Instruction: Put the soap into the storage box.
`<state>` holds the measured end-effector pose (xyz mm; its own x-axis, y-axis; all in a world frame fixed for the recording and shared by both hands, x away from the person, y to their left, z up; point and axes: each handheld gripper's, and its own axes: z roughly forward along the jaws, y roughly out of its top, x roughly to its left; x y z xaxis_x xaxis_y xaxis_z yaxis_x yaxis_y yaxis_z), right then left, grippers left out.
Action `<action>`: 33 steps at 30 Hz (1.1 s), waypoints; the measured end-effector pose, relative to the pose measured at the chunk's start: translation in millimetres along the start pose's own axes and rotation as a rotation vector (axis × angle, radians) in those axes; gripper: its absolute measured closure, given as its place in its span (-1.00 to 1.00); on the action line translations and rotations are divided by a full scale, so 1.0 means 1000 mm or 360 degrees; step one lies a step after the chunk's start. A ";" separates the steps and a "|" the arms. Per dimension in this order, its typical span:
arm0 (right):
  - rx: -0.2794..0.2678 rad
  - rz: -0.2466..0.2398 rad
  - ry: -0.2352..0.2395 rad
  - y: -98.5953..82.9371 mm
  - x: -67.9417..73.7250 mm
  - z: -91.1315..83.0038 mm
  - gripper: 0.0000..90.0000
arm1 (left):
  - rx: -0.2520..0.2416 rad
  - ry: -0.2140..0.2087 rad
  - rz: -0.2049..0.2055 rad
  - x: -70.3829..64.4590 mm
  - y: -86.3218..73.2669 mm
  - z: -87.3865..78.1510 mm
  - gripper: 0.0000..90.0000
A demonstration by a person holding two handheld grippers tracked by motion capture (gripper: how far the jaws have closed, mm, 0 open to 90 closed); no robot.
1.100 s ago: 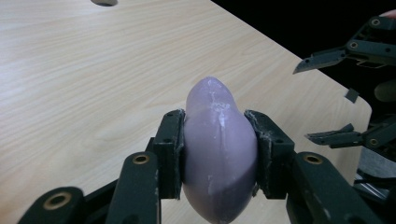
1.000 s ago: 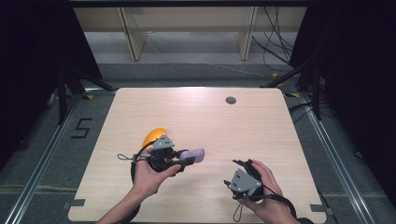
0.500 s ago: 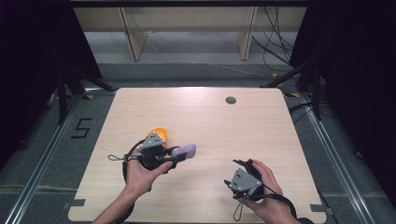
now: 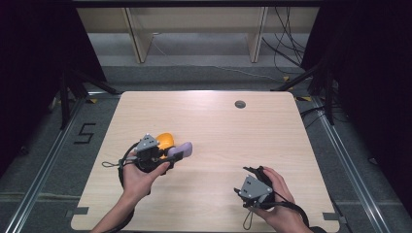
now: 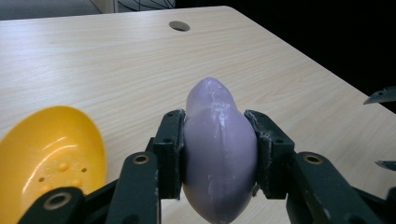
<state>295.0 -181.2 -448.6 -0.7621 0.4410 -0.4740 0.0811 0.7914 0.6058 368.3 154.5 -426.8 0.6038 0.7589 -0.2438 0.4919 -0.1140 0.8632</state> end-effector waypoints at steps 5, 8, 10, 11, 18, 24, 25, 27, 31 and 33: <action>-0.0010 -0.0027 0.0006 0.000 -0.001 0.000 -0.34 | -0.0016 0.0045 -0.0003 0.005 0.001 -0.002 0.31; -0.0003 -0.0007 0.0003 0.000 0.000 0.000 -0.34 | -0.0037 0.0073 -0.0019 0.009 0.001 -0.003 0.31; -0.0002 -0.0006 0.0004 0.000 0.000 0.000 -0.34 | -0.0044 0.0111 -0.0025 0.012 0.000 -0.004 0.31; -0.0002 -0.0006 0.0003 0.000 0.000 0.000 -0.34 | -0.0041 0.0128 -0.0020 0.014 0.000 -0.004 0.31; -0.0001 -0.0008 0.0004 0.000 0.000 0.000 -0.34 | -0.0070 0.0202 -0.0039 0.024 -0.002 -0.004 0.31; -0.0006 -0.0023 0.0003 -0.001 -0.001 0.001 -0.35 | -0.0088 0.0255 -0.0036 0.031 -0.003 -0.003 0.31; -0.0005 -0.0023 0.0004 -0.001 -0.001 0.001 -0.35 | -0.0091 0.0261 -0.0040 0.032 -0.003 -0.003 0.31; -0.0005 -0.0023 0.0001 -0.001 -0.001 0.001 -0.35 | -0.0099 0.0272 -0.0042 0.034 -0.004 -0.002 0.31; -0.0008 -0.0018 0.0005 -0.001 -0.001 0.001 -0.35 | -0.0106 0.0315 -0.0039 0.038 -0.005 -0.002 0.31; -0.0008 -0.0023 0.0006 -0.001 -0.001 0.001 -0.35 | -0.0107 0.0335 -0.0046 0.039 -0.006 -0.001 0.31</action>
<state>296.4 -182.0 -449.0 -0.7656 0.4280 -0.4803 0.0671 0.7956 0.6021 388.5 185.7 -441.6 0.4426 0.8790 -0.1773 0.4599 -0.0527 0.8864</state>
